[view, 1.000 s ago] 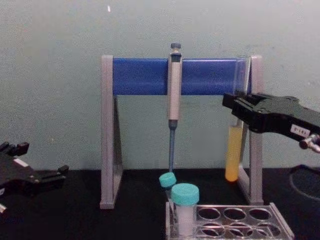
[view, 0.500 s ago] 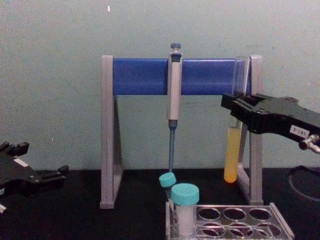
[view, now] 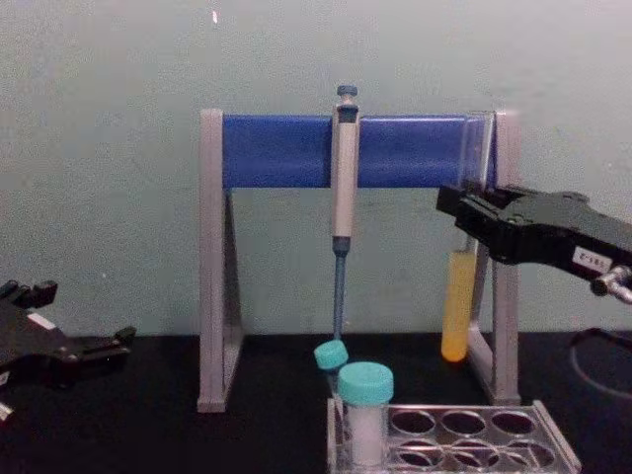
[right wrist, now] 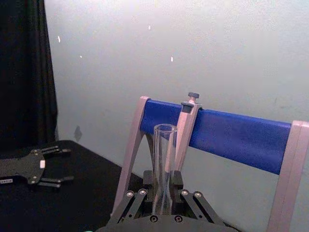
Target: Pick up the test tube from the test tube rack, shake it, then place it back into the test tube rack.
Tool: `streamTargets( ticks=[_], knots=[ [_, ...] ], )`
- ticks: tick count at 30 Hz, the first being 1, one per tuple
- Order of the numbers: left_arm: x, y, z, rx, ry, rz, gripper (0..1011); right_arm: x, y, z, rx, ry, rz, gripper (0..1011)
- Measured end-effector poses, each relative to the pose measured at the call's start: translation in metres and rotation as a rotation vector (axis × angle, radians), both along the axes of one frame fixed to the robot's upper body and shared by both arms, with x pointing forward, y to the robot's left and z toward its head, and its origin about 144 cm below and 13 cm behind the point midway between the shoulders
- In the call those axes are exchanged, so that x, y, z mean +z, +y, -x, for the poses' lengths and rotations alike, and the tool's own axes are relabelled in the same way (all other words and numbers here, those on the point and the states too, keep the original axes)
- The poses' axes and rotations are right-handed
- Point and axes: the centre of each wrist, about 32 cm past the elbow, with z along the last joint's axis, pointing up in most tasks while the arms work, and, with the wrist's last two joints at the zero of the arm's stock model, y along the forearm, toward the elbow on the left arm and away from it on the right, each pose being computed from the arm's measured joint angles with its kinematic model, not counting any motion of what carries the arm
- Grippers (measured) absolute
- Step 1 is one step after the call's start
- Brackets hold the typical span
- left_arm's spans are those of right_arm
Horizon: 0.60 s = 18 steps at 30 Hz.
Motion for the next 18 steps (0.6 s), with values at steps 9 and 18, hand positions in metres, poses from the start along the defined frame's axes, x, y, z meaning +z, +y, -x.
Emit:
streamTargets(
  ticks=[9, 18],
  knots=[
    [0.0, 0.0, 0.0, 0.0, 0.0, 0.0, 1009, 0.0, 0.0, 0.0, 0.0, 0.0, 0.0, 229],
    [0.0, 0.0, 0.0, 0.0, 0.0, 0.0, 1009, 0.0003, -0.0009, -0.0001, 0.001, 0.001, -0.004, 229]
  ],
)
